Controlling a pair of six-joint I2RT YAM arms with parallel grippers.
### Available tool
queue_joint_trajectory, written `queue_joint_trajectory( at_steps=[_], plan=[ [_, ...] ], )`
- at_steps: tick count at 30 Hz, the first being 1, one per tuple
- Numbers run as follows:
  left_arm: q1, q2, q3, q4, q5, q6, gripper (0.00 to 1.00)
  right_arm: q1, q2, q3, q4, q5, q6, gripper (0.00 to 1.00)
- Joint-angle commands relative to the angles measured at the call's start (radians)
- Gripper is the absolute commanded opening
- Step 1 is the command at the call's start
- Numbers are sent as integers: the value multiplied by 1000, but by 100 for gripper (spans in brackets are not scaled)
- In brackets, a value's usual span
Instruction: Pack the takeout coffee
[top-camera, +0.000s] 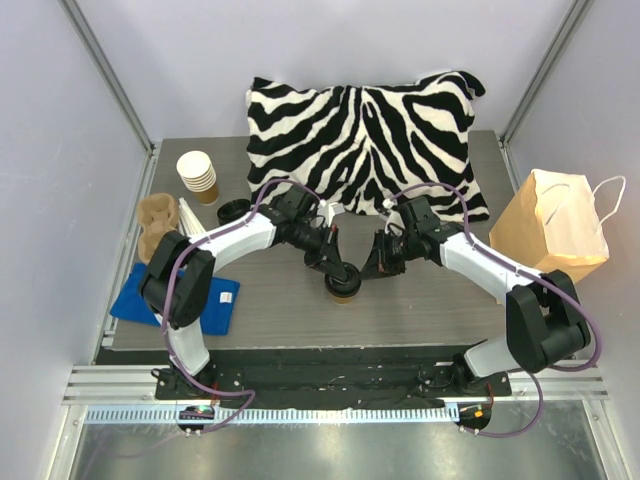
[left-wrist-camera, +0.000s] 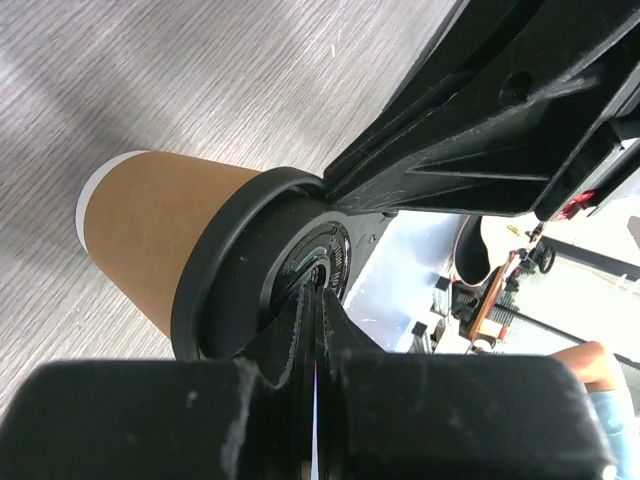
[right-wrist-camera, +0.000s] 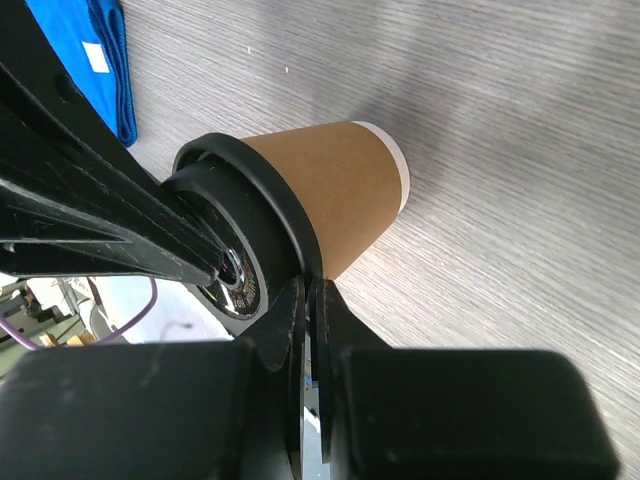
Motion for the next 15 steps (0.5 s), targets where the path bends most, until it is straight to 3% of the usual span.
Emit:
queue_joint_trajectory(
  at_steps=[1, 11, 15],
  plan=[
    [11, 65, -28, -44, -211, 66, 0, 16, 109, -63, -82, 237, -81, 1],
    [23, 46, -31, -17, -156, 64, 0, 21, 66, -6, -70, 130, -86, 2],
    [23, 4, -14, 3, -110, 56, 1, 21, -3, 29, -46, 70, -78, 14]
  ],
)
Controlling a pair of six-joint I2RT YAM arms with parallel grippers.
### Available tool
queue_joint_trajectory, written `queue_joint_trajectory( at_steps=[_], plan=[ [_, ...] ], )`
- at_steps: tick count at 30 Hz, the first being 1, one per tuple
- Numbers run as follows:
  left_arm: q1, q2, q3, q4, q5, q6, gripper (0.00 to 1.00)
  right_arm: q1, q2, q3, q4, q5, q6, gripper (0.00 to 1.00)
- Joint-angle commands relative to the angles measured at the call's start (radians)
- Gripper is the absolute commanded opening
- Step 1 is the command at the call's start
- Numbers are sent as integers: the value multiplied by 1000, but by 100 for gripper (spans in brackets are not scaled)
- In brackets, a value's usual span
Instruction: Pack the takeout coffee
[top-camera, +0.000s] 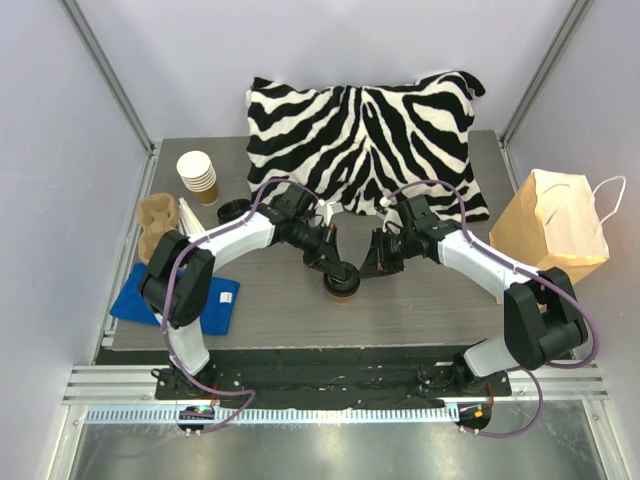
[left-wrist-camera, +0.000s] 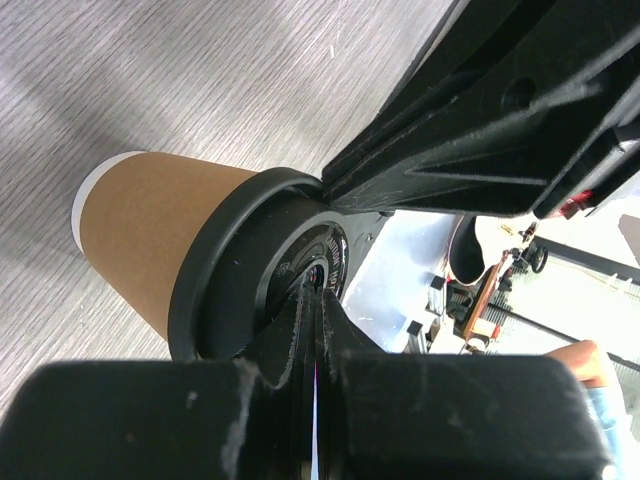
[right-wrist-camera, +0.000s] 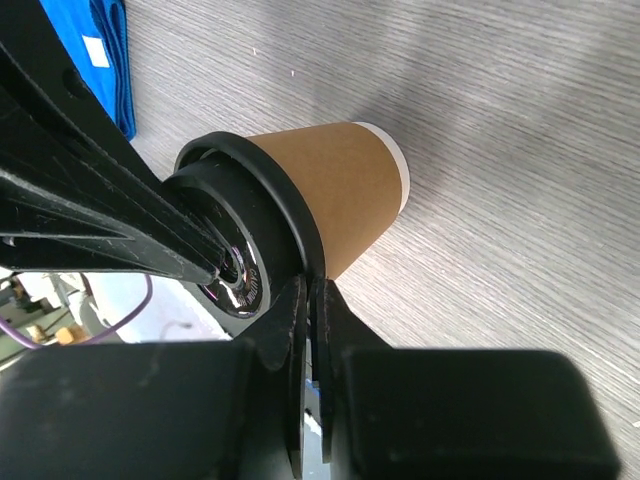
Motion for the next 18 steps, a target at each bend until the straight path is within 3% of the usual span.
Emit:
queue_joint_trajectory(
  at_steps=[1, 12, 18],
  plan=[
    [7, -4, -11, 20, -104, 48, 2, 20, -40, -4, -33, 74, -52, 16],
    [7, -111, 14, 64, -46, 2, 16, 20, -191, -27, 11, 7, -14, 56],
    [37, -163, -51, 102, -24, -65, 23, 91, -205, -89, 69, -7, 55, 65]
  ],
)
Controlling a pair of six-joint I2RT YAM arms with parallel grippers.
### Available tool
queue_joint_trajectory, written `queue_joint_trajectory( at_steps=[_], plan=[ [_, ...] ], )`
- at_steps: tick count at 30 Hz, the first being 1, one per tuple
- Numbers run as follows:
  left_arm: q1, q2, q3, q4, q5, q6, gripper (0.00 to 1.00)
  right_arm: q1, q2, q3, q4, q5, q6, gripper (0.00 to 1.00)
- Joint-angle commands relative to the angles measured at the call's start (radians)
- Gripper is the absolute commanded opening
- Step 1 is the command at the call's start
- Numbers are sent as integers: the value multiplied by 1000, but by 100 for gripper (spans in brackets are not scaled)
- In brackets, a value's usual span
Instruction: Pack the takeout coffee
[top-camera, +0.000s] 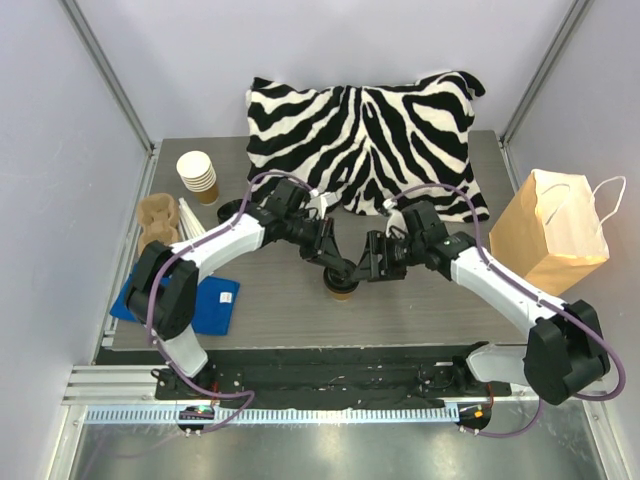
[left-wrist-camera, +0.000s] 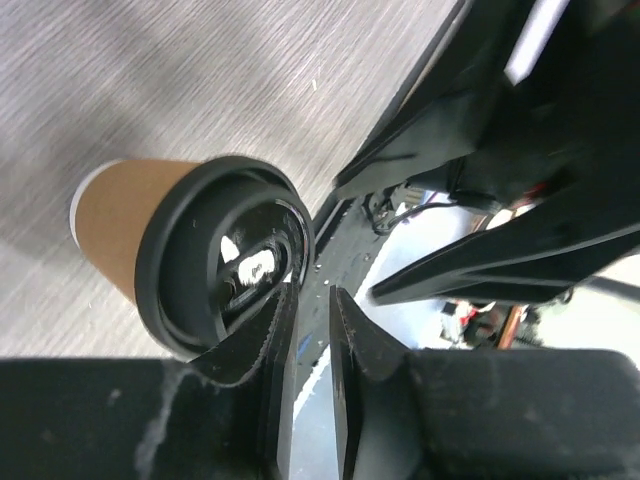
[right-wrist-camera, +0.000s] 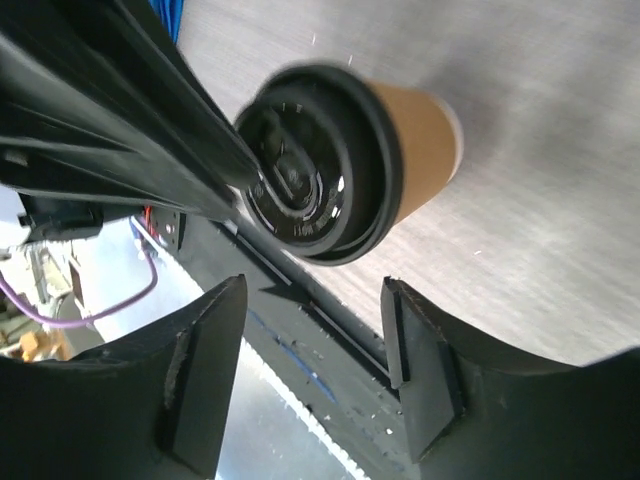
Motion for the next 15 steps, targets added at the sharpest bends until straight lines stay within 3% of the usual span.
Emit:
queue_joint_trajectory(
  at_steps=[1, 7, 15],
  plan=[
    [36, -81, -58, 59, 15, -61, 23, 65, -8, -43, 71, -10, 61, 66],
    [84, -139, -181, 113, 27, -124, 23, 92, 50, -67, 128, 4, 88, 66],
    [139, -124, -193, 138, 39, -137, 23, 90, 136, -60, 207, 62, 163, 65]
  ],
)
